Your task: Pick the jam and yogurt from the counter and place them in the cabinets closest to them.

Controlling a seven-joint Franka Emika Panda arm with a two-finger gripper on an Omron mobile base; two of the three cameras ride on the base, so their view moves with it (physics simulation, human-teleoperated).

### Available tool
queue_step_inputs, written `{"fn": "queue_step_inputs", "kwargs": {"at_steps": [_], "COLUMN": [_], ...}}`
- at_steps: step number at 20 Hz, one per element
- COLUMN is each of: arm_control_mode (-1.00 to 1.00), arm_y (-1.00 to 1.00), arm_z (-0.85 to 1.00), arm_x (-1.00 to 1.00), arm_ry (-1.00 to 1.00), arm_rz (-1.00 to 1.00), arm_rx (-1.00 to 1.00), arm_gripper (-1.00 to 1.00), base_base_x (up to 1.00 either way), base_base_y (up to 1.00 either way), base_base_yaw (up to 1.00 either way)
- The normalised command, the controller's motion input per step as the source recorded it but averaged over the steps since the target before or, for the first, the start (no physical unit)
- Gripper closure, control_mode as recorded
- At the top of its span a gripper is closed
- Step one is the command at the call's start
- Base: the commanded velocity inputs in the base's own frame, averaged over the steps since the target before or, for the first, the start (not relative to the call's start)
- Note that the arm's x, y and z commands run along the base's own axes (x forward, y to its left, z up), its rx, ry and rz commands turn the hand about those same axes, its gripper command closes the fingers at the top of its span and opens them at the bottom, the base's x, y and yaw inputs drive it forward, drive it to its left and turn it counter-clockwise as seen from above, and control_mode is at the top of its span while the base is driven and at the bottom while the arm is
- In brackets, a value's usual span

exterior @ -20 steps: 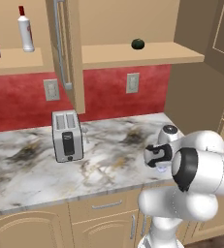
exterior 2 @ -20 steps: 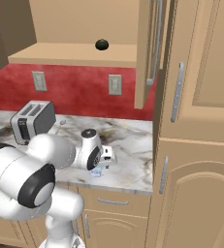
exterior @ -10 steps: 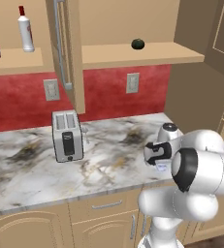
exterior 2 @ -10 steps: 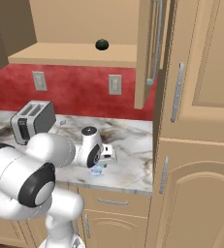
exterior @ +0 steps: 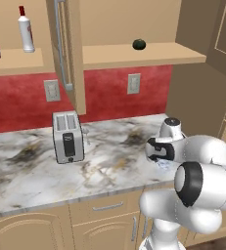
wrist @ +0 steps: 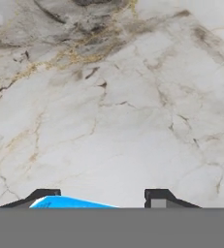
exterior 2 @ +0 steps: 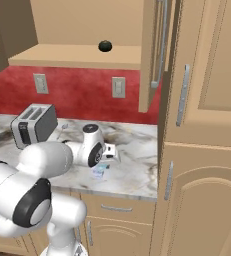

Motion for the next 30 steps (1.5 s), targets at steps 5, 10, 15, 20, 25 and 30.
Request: {"fn": "queue_step_inputs", "kwargs": {"at_steps": [5, 10, 15, 20, 25, 30], "arm_control_mode": [-1.0, -1.0, -1.0, -1.0, -1.0, -1.0], "arm_y": [0.0, 0.0, 0.0, 0.0, 0.0, 0.0], "arm_z": [0.39, 0.42, 0.46, 0.49, 0.52, 0.54], "arm_x": [0.0, -0.03, -0.02, -0.03, -0.06, -0.12], "arm_ry": [0.09, 0.09, 0.08, 0.05, 0.02, 0.0], "arm_rz": [-0.08, -0.09, -0.08, -0.07, -0.05, -0.03], "arm_rx": [0.0, 0.0, 0.0, 0.0, 0.0, 0.0], "arm_gripper": [1.0, 1.0, 1.0, 1.0, 1.0, 1.0], "base_base_x": [0.0, 0.0, 0.0, 0.0, 0.0, 0.0], "base_base_y": [0.0, 0.0, 0.0, 0.0, 0.0, 0.0], "base_base_yaw": [0.0, 0.0, 0.0, 0.0, 0.0, 0.0]}}
